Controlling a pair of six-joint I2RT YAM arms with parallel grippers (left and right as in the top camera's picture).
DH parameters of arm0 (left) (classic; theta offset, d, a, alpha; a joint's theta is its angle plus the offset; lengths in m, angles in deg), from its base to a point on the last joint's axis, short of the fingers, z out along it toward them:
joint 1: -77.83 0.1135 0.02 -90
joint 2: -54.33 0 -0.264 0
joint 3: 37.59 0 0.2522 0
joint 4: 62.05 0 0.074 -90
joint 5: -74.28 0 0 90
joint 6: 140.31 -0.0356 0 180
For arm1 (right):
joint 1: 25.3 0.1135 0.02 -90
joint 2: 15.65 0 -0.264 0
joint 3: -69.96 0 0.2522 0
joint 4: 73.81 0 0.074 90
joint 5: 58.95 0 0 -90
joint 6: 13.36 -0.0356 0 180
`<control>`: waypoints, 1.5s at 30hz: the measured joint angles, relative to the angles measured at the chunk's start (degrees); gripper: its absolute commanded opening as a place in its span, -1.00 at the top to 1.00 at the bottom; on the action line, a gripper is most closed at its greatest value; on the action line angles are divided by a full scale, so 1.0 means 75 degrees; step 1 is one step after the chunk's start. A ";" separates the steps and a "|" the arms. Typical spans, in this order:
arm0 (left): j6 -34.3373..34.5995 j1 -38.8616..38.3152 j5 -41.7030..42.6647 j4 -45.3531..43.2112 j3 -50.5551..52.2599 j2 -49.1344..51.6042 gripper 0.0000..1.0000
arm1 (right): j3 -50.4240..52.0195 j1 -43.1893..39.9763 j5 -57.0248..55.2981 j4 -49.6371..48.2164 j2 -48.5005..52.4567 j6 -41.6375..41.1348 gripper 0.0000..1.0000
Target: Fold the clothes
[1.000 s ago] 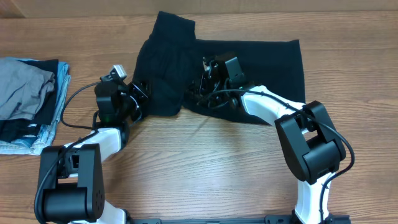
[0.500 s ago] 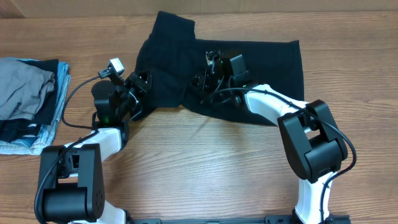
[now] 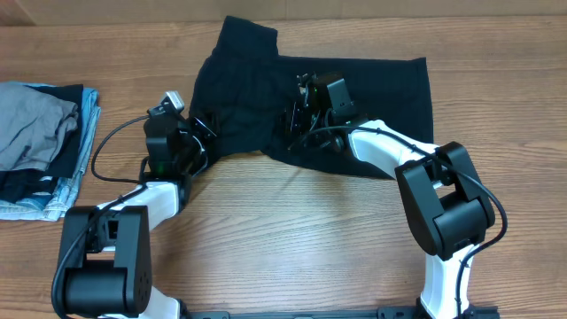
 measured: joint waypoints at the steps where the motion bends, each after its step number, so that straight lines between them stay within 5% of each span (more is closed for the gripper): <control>1: -0.0082 -0.0009 -0.0067 0.0003 0.0000 0.0000 0.86 | 0.0000 0.0000 -0.0055 0.0000 0.0023 -0.0003 0.92; 5: -0.0213 -0.0017 -0.0294 0.0268 -0.0003 0.0000 0.71 | 0.0000 0.0000 -0.0134 0.0271 0.0181 -0.0087 0.76; 8: -0.0326 -0.0020 -0.0440 0.0705 -0.0006 0.0000 0.28 | 0.0000 0.0006 -0.0213 0.0385 0.0289 -0.0216 -0.28; 11: -0.0370 -0.0017 -0.0522 0.0868 -0.0006 0.0000 -0.01 | 0.0000 0.0006 -0.0329 0.0329 0.0350 -0.0262 -0.60; 22: -0.0886 0.0003 -0.0586 0.1431 -0.0006 -0.1087 -0.07 | 0.0000 -0.0055 -0.0466 0.0271 0.0318 0.0309 -0.58; 32: -0.2025 0.0017 -0.0484 0.1836 -0.0157 -0.1871 -0.12 | -0.0638 -0.0985 -0.0938 0.2786 -0.0915 0.2369 -0.71; 38: -0.2559 0.0204 -0.0437 0.2576 -0.1603 -0.1043 -0.12 | -0.2101 -0.1475 -0.0950 0.4505 -0.1408 0.3398 -0.83; 45: -0.3057 0.0452 -0.0221 0.4473 -0.4535 0.0854 -0.12 | -0.2328 -0.2885 -0.1166 0.4339 -0.1460 0.3821 -0.96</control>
